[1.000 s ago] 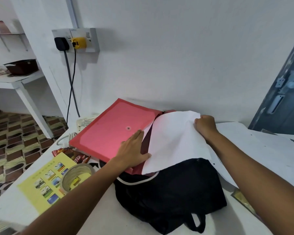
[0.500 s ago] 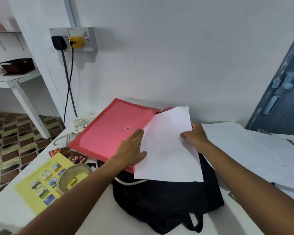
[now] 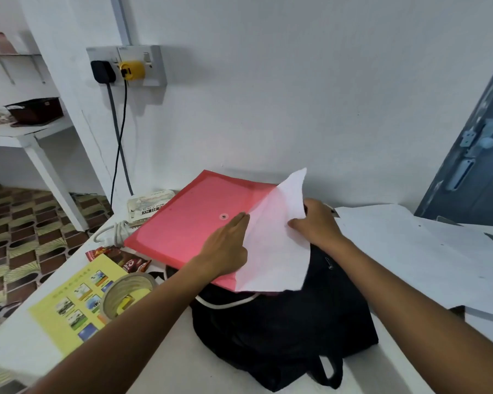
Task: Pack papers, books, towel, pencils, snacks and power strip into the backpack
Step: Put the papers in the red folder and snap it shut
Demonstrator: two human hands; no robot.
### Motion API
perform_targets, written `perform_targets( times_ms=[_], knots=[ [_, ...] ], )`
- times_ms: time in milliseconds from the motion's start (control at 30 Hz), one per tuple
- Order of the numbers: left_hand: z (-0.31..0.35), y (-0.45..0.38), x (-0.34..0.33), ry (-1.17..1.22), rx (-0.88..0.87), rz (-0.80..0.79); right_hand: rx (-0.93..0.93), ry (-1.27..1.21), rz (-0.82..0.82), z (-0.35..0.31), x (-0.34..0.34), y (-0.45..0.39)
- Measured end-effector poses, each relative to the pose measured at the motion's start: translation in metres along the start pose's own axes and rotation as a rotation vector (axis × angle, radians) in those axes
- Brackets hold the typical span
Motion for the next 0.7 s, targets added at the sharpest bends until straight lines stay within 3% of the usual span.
perform_targets(
  times_ms=[67, 133, 267, 400, 500, 600, 700],
  knots=[
    [0.006, 0.002, 0.002, 0.003, -0.001, 0.012, 0.088, 0.271, 0.006, -0.005, -0.011, 0.004],
    [0.014, 0.002, 0.005, 0.017, -0.016, 0.04, 0.108, 0.388, 0.001, -0.009, -0.021, 0.005],
    [0.024, 0.003, 0.012, 0.036, -0.021, 0.103, -0.141, 0.144, -0.137, -0.003, -0.033, -0.003],
    [0.023, 0.005, 0.019, 0.045, 0.04, 0.138, -0.285, 0.058, -0.143, 0.008, -0.023, -0.007],
    [0.019, 0.007, 0.019, 0.043, 0.067, 0.128, -0.456, -0.248, -0.2, 0.015, -0.019, -0.005],
    [0.019, 0.008, 0.016, 0.034, 0.077, 0.11, -0.456, -0.31, -0.29, 0.019, -0.023, -0.005],
    [0.019, 0.008, 0.018, 0.038, 0.082, 0.106, -0.44, -0.349, -0.154, 0.024, -0.017, -0.006]
  ],
)
Point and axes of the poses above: each hand's wrist, its own y-axis away from the middle knuckle, its own x-axis out of the back of the hand, z = x × y, the point moved 3 cm from there along -y, towards the middle knuckle, and after that the axes turned 3 degrees about -y, right-handed, at the moved point
